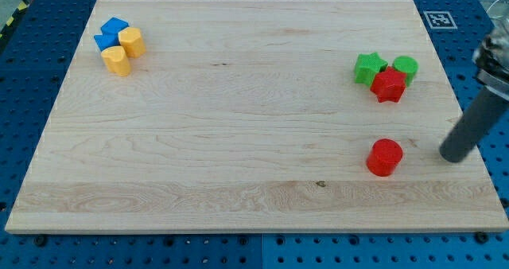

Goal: Push the red circle a bit up and left

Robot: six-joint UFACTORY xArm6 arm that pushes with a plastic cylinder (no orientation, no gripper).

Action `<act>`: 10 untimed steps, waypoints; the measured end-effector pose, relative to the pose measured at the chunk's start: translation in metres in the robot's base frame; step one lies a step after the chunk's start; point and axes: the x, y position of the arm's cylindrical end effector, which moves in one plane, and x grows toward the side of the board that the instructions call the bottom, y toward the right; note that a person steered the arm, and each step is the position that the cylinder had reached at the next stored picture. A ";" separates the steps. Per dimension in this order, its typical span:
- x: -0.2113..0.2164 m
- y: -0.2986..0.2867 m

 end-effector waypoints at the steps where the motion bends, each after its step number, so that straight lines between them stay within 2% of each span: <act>1: 0.036 -0.005; 2: 0.052 -0.031; 4: 0.048 -0.085; 5: 0.015 -0.085; 7: -0.017 -0.085; 8: -0.017 -0.085; 10: 0.013 -0.093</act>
